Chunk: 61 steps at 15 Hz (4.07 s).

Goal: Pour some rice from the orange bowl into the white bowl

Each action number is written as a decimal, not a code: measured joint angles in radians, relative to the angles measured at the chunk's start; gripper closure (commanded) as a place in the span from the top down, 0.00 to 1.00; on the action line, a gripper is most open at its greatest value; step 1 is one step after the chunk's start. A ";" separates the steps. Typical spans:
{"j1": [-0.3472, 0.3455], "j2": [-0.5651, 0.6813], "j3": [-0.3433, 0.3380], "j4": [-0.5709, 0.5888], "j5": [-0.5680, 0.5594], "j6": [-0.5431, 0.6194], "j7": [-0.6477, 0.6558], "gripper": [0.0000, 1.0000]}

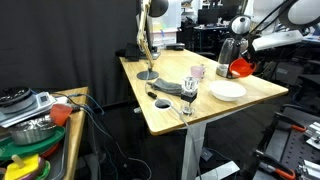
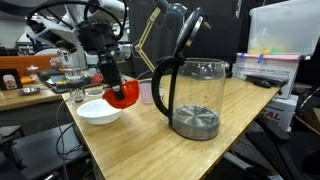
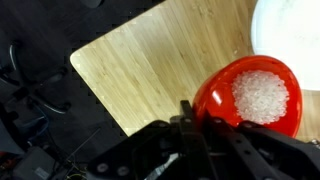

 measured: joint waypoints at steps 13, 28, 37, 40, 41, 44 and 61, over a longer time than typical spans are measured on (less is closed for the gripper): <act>-0.064 0.146 -0.046 -0.003 0.227 0.013 -0.011 0.02; -0.064 0.205 -0.057 -0.003 0.228 0.026 -0.011 0.73; -0.064 0.233 -0.058 -0.003 0.227 0.044 -0.011 1.00; -0.063 0.254 -0.066 -0.003 0.227 0.061 -0.011 1.00; -0.063 0.260 -0.071 -0.003 0.227 0.069 -0.011 1.00; -0.063 0.276 -0.090 -0.003 0.225 0.085 -0.013 1.00; -0.054 0.260 -0.146 0.003 0.029 0.114 0.035 1.00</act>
